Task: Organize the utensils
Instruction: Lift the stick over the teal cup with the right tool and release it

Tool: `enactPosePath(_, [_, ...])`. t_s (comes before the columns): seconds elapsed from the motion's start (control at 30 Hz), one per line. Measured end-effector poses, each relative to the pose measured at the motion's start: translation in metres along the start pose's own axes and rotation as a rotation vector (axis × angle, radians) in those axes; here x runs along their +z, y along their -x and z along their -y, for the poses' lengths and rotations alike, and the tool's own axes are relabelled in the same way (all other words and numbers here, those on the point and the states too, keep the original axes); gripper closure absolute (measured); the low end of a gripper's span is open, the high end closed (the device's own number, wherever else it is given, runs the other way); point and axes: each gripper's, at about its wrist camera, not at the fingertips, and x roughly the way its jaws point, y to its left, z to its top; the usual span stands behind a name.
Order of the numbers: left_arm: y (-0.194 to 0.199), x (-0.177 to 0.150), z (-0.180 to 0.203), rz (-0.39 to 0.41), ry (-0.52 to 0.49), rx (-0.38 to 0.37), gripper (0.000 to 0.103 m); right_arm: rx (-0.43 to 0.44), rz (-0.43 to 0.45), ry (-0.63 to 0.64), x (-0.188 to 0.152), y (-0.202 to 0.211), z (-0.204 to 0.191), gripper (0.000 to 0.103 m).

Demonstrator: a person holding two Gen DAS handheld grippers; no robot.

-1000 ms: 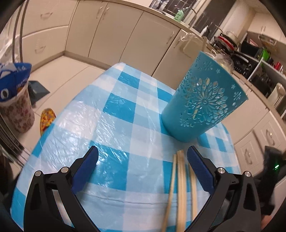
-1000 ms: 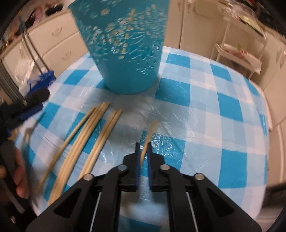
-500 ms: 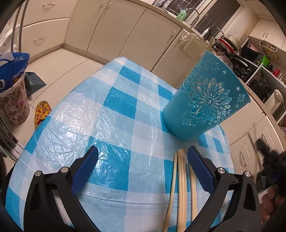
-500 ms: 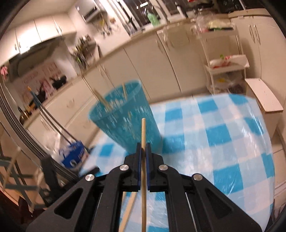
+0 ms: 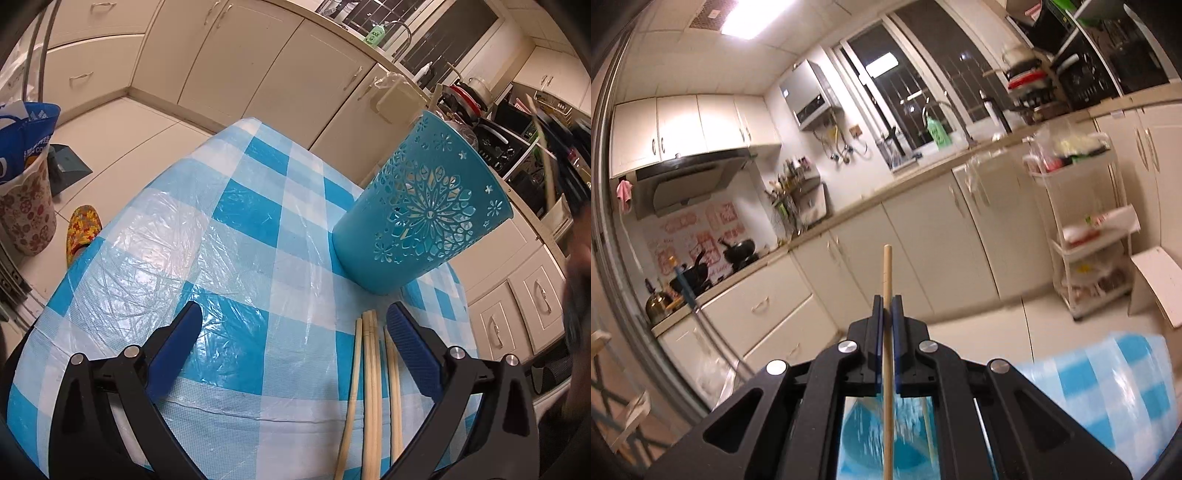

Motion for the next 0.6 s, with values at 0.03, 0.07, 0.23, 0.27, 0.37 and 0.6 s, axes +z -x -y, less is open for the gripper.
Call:
enactPosePath(0.03, [0.0, 0.0, 0.0, 0.001, 0.001, -0.002, 0.008, -0.012, 0.007, 0.005, 0.001, -0.008, -0.001, 0.098])
enactPosePath(0.07, [0.0, 0.0, 0.0, 0.001, 0.003, -0.004, 0.008, -0.028, 0.009, 0.015, 0.0, -0.018, -0.002, 0.098])
enactPosePath(0.23, [0.0, 0.0, -0.002, 0.004, 0.008, -0.01, 0.008, -0.091, -0.072, 0.063, -0.016, -0.056, 0.0, 0.098])
enactPosePath(0.27, [0.0, 0.0, -0.001, 0.004, 0.008, -0.01, 0.008, -0.098, -0.083, 0.079, -0.02, -0.057, -0.002, 0.097])
enactPosePath(0.37, [0.0, 0.0, -0.002, 0.004, 0.009, -0.011, 0.008, -0.117, -0.113, 0.13, -0.027, -0.06, -0.005, 0.097])
enactPosePath(0.6, [0.001, 0.0, -0.002, 0.004, 0.008, -0.011, 0.008, -0.102, -0.143, 0.086, -0.038, -0.031, 0.012, 0.08])
